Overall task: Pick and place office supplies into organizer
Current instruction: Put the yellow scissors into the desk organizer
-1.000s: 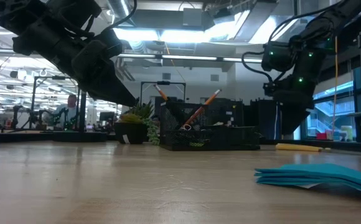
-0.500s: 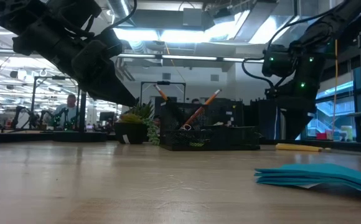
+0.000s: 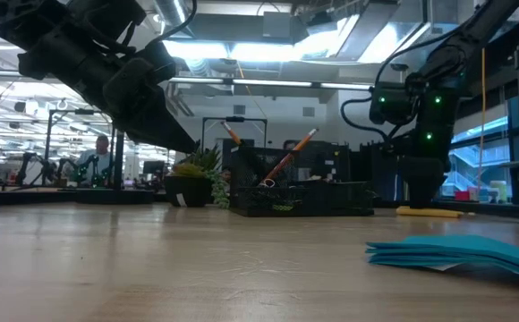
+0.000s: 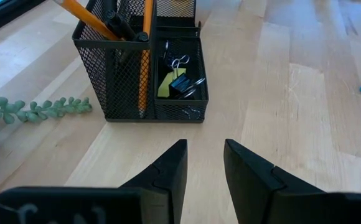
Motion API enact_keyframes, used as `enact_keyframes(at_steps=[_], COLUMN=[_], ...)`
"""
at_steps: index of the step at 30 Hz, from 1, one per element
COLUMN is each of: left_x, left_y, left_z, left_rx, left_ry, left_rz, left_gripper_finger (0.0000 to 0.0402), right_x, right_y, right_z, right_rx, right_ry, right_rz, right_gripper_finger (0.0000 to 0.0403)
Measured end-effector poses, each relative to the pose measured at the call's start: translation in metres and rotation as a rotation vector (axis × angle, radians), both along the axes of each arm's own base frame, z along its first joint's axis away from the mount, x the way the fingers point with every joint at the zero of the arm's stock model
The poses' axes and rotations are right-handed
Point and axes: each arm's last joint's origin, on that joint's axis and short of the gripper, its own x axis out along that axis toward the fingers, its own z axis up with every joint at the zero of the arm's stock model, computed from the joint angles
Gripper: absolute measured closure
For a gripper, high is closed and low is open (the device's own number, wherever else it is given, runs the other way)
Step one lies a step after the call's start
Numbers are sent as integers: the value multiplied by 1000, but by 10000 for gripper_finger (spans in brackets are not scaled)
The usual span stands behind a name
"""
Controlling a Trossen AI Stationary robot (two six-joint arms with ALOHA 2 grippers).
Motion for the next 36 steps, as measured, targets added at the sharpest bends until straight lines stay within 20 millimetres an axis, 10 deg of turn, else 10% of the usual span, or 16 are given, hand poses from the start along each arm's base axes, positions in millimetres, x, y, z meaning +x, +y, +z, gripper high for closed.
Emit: enact_keyframes(at_steps=[11,20,36], left_x=[0,0,0], left_y=[0,0,1], left_z=[0,0,0], left_rx=[6,11,21], left_ry=[2,2,1], left_rz=[-4,2,17], left_gripper_finger=[304,304,304], right_x=[1,1,-1], right_y=[1,1,2], right_z=[-5,-5,15], right_rx=[44,53,1], right_ry=[-2,-10,-98], right_rz=[-20,-9,-13], right_gripper_finger=[217,323,325])
